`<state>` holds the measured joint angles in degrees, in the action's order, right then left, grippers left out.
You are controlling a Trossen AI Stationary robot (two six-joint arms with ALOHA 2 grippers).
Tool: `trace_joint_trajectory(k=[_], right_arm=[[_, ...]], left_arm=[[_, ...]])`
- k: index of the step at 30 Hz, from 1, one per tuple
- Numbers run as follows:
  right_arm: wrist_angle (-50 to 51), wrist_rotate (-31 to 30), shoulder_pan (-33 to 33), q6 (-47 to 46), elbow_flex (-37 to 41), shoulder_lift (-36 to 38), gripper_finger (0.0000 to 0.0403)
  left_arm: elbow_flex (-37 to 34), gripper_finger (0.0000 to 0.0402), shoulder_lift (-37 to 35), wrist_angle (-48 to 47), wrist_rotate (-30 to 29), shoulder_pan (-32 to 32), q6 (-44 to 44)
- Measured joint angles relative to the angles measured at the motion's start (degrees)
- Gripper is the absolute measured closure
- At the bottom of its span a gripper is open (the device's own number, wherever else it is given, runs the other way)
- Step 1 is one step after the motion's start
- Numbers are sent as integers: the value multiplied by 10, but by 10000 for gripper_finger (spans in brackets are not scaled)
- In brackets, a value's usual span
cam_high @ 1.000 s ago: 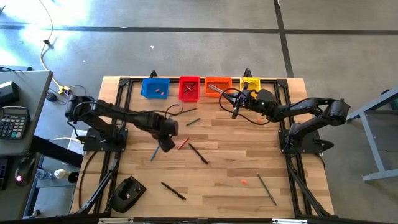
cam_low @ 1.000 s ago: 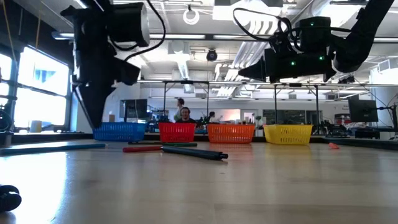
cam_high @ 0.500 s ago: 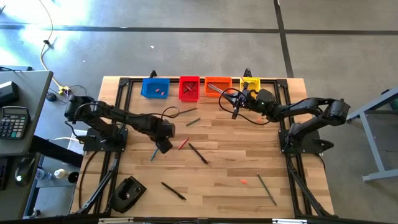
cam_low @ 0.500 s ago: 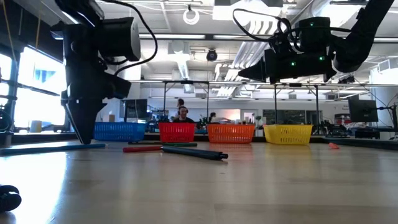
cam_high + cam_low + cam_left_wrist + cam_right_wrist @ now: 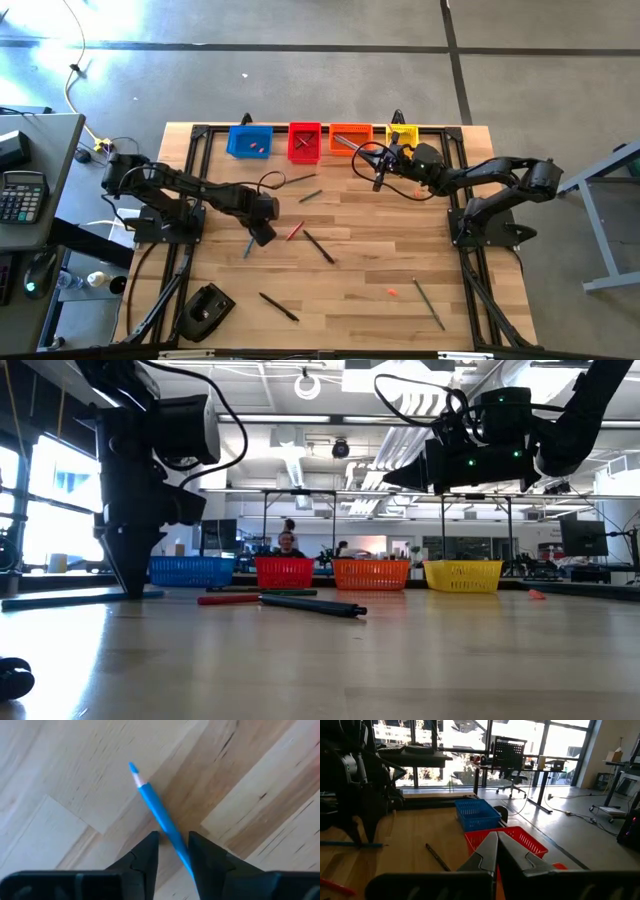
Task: Sort crayons/erasers/pens/pencils in bins
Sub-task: Put the blue colored pencil into the yellow bin
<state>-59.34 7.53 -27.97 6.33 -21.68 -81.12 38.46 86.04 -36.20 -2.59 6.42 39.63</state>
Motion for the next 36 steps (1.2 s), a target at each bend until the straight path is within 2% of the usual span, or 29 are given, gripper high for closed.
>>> trace_joint_trajectory(k=[13,22,28,36], right_arm=[[-2,0,0,-3,0,0,403],[0,1,0,-14,0,0,403],[17,7,0,-14,0,0,403],[30,8,0,-14,0,0,403]], left_arm=[[-1,395,1,9,13,7,-57],[-3,399,-16,9,9,7,-58],[-3,400,-80,-8,4,8,-49],[-3,400,-122,48,-14,23,-46]])
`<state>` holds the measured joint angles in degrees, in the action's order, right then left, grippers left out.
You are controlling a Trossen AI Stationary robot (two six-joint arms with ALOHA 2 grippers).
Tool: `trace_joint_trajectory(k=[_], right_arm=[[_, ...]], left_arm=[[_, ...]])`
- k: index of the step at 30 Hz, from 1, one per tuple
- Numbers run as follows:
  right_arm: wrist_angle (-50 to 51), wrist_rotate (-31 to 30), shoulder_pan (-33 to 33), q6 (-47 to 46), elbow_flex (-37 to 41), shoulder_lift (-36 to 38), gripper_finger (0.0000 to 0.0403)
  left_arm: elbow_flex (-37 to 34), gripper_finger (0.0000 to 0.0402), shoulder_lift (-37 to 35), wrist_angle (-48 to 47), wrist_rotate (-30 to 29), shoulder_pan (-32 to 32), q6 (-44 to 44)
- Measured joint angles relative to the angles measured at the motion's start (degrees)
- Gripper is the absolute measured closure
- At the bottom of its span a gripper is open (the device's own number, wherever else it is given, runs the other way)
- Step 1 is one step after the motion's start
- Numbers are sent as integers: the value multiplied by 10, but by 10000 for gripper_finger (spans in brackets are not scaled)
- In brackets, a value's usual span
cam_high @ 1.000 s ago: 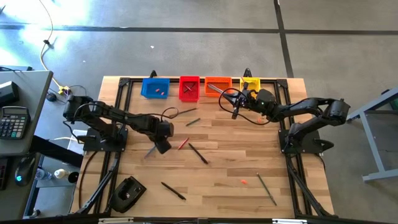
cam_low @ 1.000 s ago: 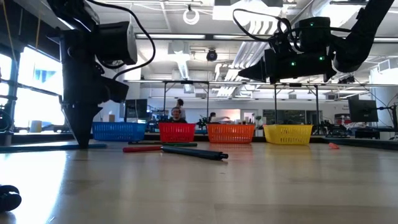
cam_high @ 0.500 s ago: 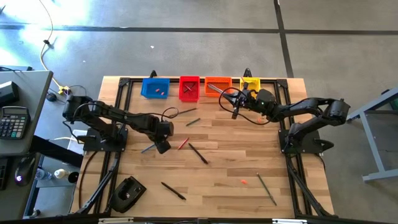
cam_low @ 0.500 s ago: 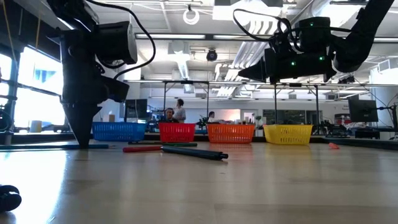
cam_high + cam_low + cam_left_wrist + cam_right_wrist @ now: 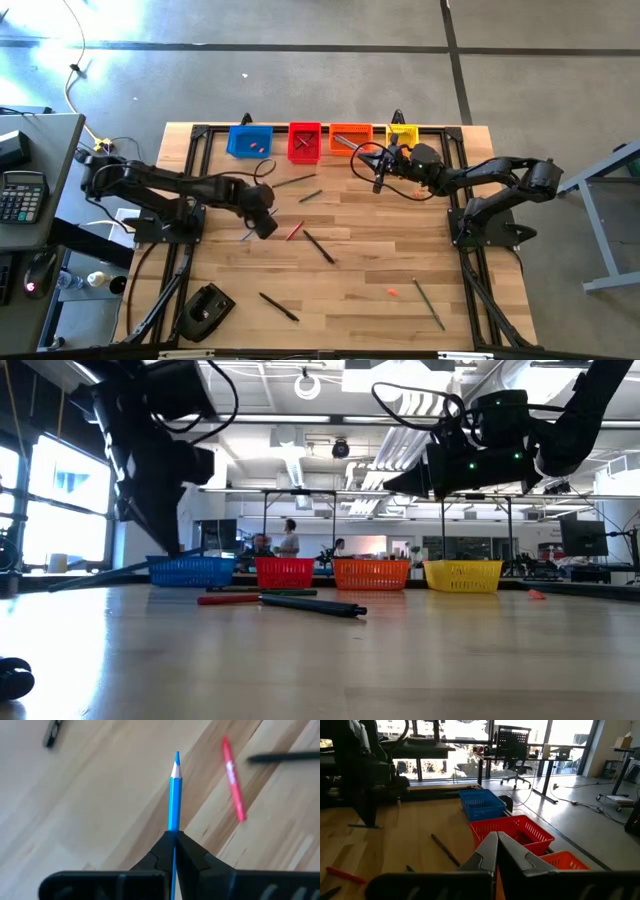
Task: Sort crayons/erasers/pens/pencils in bins
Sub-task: Put the blue colored pencil into the yellow bin
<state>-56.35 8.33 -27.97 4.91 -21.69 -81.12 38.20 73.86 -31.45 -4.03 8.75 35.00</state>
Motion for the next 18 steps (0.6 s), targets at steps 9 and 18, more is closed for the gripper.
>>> trace_joint_trajectory(k=[9,18], right_arm=[[5,1,0,0,0,0,403],[5,1,0,0,0,0,403]], left_arm=[[-39,400,-1,120,12,44,-37],[-79,401,-1,225,21,71,-24]])
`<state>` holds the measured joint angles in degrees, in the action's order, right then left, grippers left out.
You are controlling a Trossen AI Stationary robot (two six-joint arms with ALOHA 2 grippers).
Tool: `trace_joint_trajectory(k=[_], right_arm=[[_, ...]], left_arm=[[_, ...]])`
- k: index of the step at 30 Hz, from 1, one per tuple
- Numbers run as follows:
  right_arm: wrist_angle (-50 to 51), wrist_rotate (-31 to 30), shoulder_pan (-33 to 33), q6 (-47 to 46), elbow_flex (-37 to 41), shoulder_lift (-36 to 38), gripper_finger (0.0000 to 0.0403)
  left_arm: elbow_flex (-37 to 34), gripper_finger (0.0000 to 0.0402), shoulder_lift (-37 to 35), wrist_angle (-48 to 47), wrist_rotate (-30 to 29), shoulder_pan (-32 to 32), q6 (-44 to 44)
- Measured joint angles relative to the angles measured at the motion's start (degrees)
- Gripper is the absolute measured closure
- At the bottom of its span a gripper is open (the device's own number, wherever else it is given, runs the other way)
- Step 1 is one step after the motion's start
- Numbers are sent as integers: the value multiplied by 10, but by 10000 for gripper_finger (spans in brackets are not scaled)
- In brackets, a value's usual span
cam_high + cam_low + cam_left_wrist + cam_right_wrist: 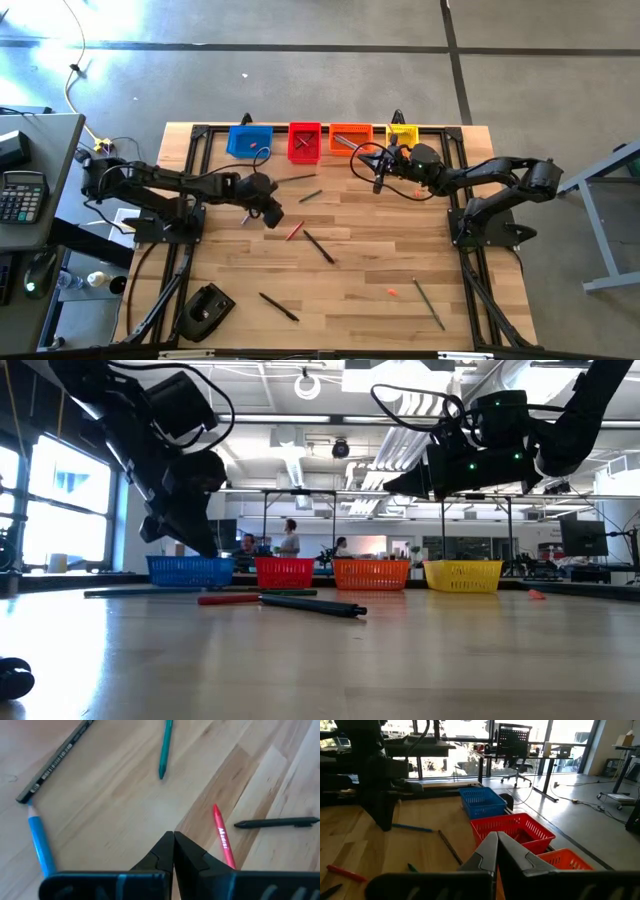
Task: Sort crayons/erasers/pens/pencils in bins
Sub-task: Put the blue colored pencil into the yellow bin
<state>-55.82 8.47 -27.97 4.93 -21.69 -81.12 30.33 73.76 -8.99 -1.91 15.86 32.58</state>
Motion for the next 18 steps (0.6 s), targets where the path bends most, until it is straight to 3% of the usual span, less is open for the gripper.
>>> trace_joint_trajectory(k=[9,18], right_arm=[[1,0,0,0,0,0,403],[9,-1,0,0,0,0,403]], left_arm=[[0,401,0,-8,34,-21,-10],[73,400,-1,-247,-7,-48,26]])
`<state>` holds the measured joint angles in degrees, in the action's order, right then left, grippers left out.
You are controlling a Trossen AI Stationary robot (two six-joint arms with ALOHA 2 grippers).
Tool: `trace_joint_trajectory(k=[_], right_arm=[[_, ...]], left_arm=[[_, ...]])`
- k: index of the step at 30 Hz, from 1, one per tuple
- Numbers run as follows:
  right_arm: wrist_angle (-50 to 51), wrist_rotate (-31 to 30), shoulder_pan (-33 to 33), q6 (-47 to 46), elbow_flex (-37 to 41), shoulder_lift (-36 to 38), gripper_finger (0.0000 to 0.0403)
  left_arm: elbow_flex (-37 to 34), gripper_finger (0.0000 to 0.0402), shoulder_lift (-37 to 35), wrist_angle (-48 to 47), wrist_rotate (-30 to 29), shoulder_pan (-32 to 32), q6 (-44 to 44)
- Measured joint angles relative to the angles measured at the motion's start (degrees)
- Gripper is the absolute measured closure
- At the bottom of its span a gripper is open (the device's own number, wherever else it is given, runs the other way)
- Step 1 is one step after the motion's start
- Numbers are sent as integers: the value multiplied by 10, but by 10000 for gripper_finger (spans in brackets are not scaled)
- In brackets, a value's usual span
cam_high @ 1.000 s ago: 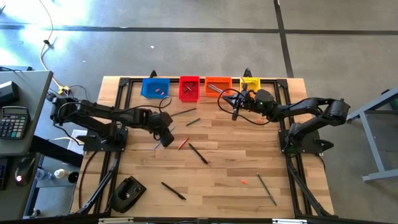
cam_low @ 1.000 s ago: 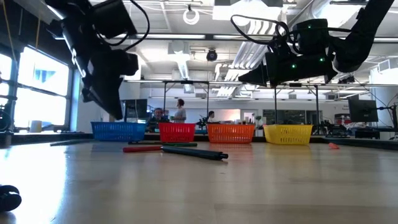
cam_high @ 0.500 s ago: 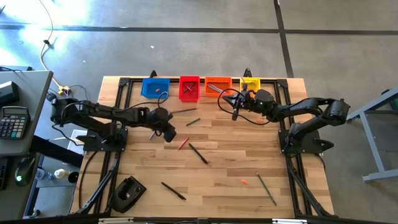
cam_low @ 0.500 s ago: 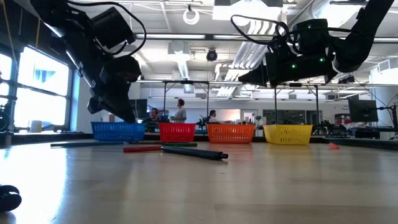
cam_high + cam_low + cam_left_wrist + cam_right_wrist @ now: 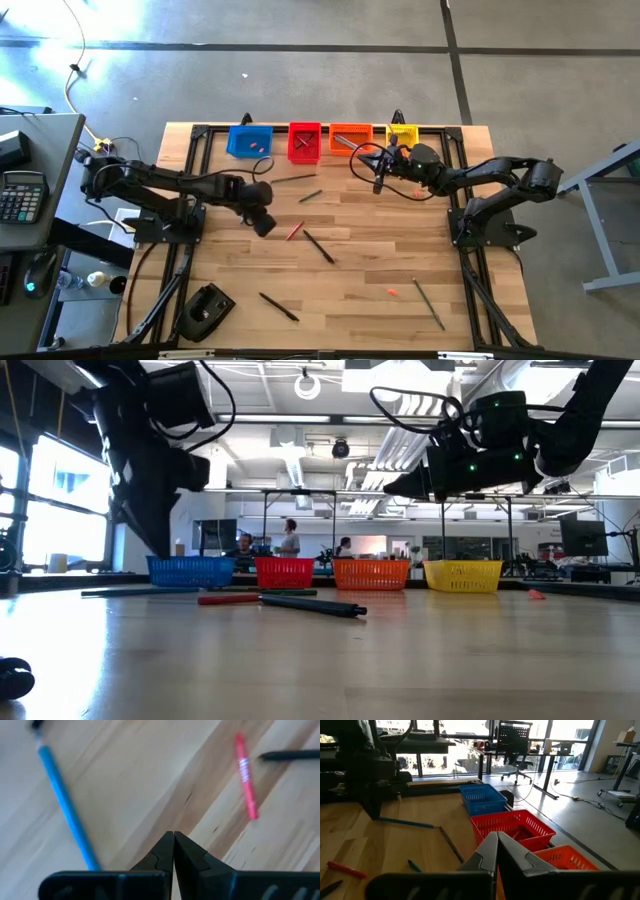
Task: Sort crayons/erasers/pens/pencils in bins
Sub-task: Put the blue colored pencil into the yellow bin
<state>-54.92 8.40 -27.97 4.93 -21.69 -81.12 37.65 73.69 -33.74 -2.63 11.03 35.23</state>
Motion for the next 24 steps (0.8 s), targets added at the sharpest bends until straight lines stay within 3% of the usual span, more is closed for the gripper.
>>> trace_joint_trajectory(k=[6,15,24], right_arm=[[3,-2,0,-6,0,0,403],[3,-2,0,-6,0,0,403],[3,-1,0,-6,0,0,403]], left_arm=[[2,385,0,-52,3,-7,47],[2,320,0,-53,-12,-27,94],[-23,292,0,-63,-22,-28,125]])
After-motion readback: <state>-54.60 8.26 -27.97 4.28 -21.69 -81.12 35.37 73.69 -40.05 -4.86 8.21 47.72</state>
